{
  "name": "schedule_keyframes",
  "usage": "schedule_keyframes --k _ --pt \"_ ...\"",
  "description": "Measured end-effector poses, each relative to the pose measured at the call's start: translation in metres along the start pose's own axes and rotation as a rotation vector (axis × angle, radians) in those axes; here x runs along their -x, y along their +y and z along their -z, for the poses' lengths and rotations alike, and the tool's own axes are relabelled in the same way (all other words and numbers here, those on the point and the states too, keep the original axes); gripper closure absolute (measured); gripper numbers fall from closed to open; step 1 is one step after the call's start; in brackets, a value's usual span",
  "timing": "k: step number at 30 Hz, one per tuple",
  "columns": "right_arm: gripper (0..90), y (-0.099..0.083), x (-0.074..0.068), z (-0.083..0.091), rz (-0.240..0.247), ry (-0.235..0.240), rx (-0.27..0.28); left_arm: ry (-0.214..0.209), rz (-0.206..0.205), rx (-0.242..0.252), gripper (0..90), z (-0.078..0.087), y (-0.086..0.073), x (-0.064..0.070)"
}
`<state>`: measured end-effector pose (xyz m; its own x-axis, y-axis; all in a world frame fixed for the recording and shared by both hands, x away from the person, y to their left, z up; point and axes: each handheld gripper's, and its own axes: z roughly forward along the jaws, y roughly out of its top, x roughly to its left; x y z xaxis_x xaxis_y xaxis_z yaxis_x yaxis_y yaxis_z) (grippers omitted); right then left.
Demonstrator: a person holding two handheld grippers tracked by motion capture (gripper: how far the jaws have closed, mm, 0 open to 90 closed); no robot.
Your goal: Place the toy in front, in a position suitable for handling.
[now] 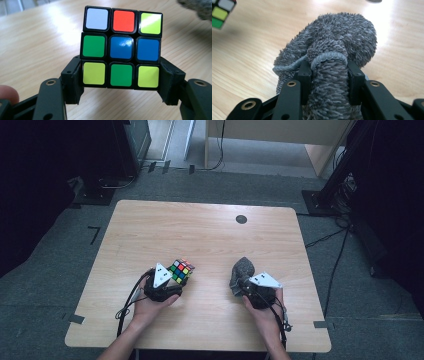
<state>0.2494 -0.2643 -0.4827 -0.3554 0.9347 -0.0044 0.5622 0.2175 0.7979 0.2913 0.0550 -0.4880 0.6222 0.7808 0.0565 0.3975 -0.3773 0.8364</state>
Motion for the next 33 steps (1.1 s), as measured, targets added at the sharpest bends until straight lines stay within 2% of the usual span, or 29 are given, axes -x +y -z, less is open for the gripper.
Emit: schedule_keyframes --k 5,9,11,15,21,33 --pt "64.3 -0.005 -0.001 -0.006 0.005 0.012 -0.028 0.038 0.016 -0.047 33.8 -0.007 -0.002 -0.003" --pt "63.6 -0.006 -0.002 -0.009 0.002 0.032 -0.04 0.044 0.056 -0.092 33.8 -0.012 -0.005 -0.009" --pt "63.5 -0.006 -0.002 -0.01 -0.003 0.048 -0.044 0.041 0.066 -0.089 33.7 -0.013 -0.006 -0.011" --pt "63.5 -0.007 -0.004 -0.012 0.0 0.052 -0.048 0.041 0.06 -0.085 33.7 -0.017 -0.009 -0.013" --pt "62.9 -0.008 -0.007 -0.013 0.011 0.062 -0.052 -0.005 0.105 -0.062 32.9 -0.019 -0.011 -0.018" --pt "64.7 -0.012 -0.017 -0.022 0.044 0.077 -0.059 0.01 0.085 -0.058 32.6 -0.02 -0.012 -0.016"
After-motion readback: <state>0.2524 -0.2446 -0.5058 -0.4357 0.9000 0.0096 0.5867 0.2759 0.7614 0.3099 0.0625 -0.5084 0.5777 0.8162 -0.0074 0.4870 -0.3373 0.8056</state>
